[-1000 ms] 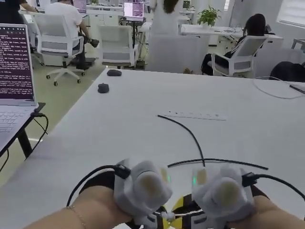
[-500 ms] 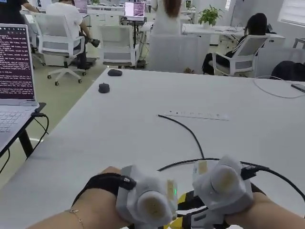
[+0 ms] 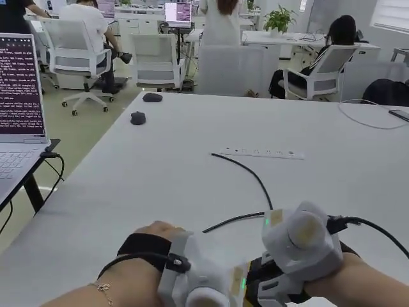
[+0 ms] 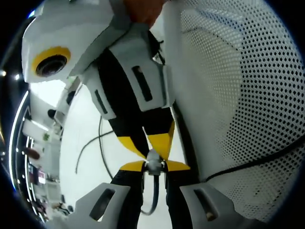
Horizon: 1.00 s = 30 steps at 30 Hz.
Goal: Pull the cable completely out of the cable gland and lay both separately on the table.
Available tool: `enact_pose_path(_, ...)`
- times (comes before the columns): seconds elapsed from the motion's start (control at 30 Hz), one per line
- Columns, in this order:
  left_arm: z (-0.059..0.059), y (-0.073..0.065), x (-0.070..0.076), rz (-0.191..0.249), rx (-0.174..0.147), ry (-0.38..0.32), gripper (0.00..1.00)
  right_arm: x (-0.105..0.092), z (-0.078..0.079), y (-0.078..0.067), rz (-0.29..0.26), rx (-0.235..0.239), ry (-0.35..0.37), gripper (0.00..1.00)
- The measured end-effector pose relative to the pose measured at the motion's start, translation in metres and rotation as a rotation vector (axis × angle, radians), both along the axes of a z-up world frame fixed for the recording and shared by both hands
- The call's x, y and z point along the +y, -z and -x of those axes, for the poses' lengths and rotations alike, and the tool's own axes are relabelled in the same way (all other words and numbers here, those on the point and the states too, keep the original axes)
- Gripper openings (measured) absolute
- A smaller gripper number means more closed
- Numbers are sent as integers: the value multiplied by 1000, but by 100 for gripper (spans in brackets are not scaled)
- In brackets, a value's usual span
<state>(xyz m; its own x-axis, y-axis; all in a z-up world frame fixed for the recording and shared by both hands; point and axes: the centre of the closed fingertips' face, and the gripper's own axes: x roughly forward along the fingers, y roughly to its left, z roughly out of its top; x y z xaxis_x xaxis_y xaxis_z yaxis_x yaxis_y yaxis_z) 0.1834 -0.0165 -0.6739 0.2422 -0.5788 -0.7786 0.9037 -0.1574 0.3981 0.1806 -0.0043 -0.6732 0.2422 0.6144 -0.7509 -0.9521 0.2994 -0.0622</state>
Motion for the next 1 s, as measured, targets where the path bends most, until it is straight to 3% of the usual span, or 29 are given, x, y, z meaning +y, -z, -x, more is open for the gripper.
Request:
enact_pose_path(0.1,0,3,1,57,156,-87,16,1,3,2,60,-76,-78,11)
enact_pose_path(0.2,-1,5,4,73,218,-129,16,4,3,3,95,-137,-132,11)
enact_pose_path(0.27,-2,5,5,89,254,-166,16,5,1,1,128,-211,-194,11)
enact_pose_path(0.4,-2,5,6,132,363,-240,16,8,2,0,175,-301,-274,11)
enact_pose_path(0.43,-2,6,8,137,385,-254,16,8,4,1,163,-283,-256,11)
enact_pose_path(0.53,-3,5,9,135,355,-239,16,7,0,2,136,-241,-195,12)
enact_pose_path(0.57,-5,4,8,137,329,-233,16,6,-2,2,111,-187,-130,12)
enact_pose_path(0.6,-6,3,8,132,308,-229,16,2,-8,1,104,-172,-84,16)
enact_pose_path(0.67,-7,1,6,124,269,-204,16,-4,-15,1,122,-192,-66,26)
enact_pose_path(0.77,-8,-3,3,125,225,-176,16,-7,-14,4,116,-167,-56,18)
enact_pose_path(0.83,-9,-3,3,130,221,-177,16,-9,-13,6,139,-172,-60,13)
enact_pose_path(0.9,-10,-3,4,127,214,-184,16,-10,-8,10,145,-131,-64,4)
enact_pose_path(1.0,-12,0,8,108,201,-190,16,-17,-12,13,172,-130,-42,3)
